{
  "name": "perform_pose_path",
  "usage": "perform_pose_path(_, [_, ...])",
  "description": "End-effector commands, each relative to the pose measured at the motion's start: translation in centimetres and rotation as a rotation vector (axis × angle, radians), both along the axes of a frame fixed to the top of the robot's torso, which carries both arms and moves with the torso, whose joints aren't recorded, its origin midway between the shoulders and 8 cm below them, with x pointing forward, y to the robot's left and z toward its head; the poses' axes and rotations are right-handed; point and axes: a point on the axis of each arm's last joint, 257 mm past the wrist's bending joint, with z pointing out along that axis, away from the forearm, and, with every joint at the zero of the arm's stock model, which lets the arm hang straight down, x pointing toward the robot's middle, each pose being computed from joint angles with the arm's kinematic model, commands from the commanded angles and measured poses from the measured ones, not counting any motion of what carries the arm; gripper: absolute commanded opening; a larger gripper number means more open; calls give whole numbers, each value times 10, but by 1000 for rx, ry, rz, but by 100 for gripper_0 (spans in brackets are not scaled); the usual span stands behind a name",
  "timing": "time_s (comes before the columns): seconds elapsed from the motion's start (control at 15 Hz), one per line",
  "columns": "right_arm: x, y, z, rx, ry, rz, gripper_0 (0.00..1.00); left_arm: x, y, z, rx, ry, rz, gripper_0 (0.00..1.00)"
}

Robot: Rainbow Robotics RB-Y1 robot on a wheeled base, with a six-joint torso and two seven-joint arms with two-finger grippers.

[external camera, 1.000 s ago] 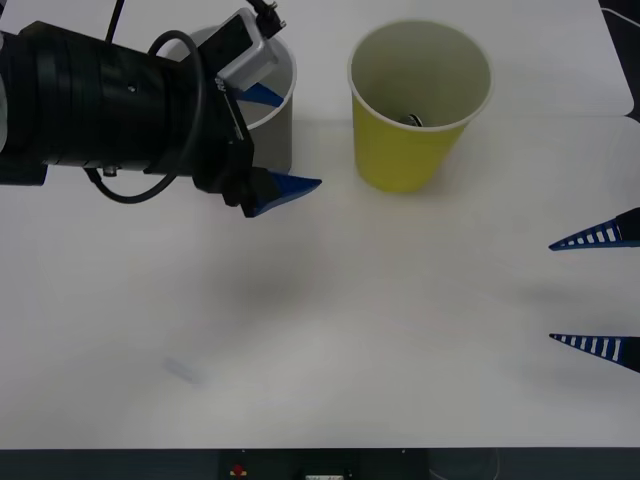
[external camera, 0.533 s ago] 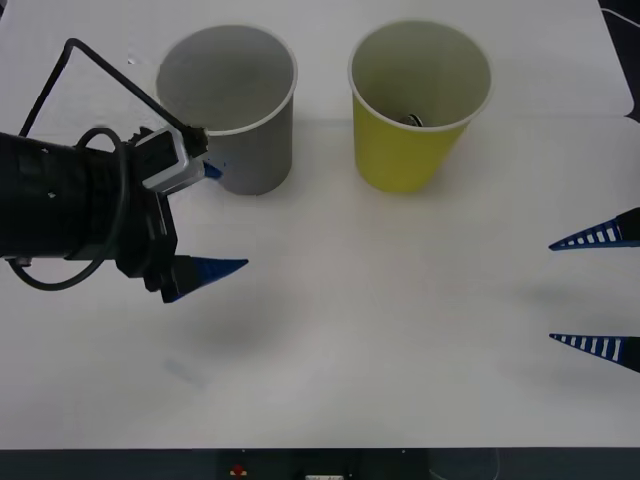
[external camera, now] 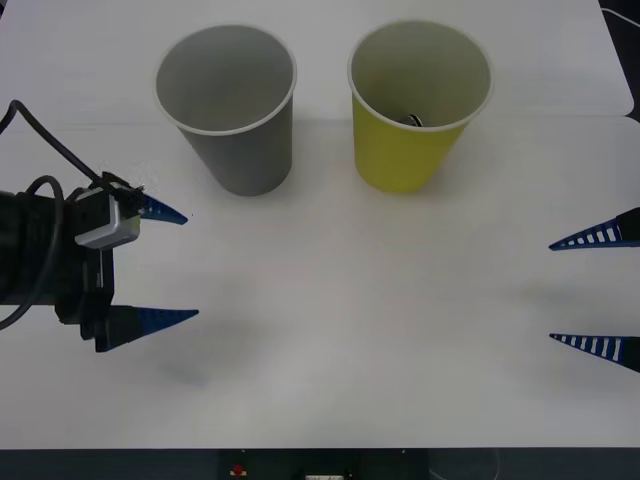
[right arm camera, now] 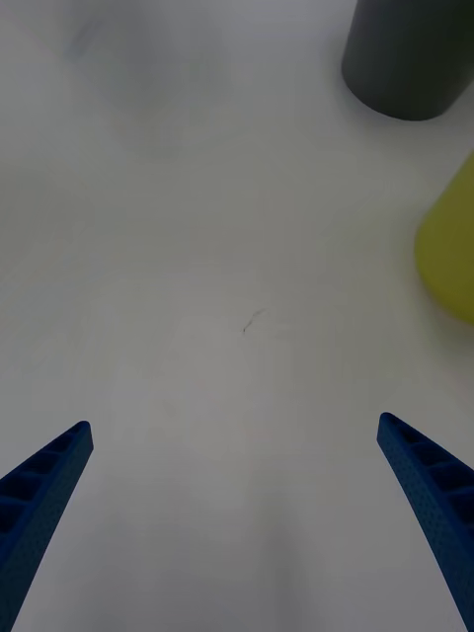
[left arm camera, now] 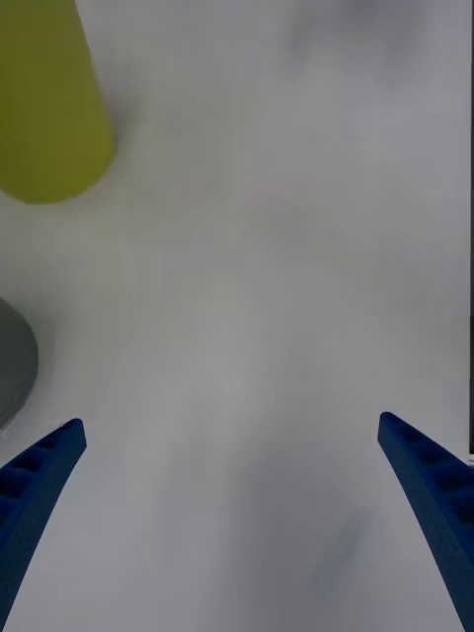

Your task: Put the can into the green bin and the plastic bottle into the gray bin

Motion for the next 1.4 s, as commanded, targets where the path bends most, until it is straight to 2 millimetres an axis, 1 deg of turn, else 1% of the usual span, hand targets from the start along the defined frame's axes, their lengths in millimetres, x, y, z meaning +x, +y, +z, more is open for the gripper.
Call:
perform_pose_path(0.07, [0, 0, 0, 0, 0, 0, 100, -5, 14, -7, -10, 42, -3, 100])
perform_pose_path(0.33, [0, 0, 0, 0, 0, 0, 100, -6, 24, -15, -2, 68, 13, 100])
perform_pose_path(0.6, [0, 0, 0, 0, 0, 0, 100, 1, 35, -18, 61, -4, -40, 100])
perform_pose_path(0.8, [0, 0, 0, 0, 0, 0, 100, 3, 49, -21, 77, -8, -64, 100])
perform_pose_path(1.4, [0, 0, 0, 0, 0, 0, 100, 9, 60, -24, 98, -8, -42, 100])
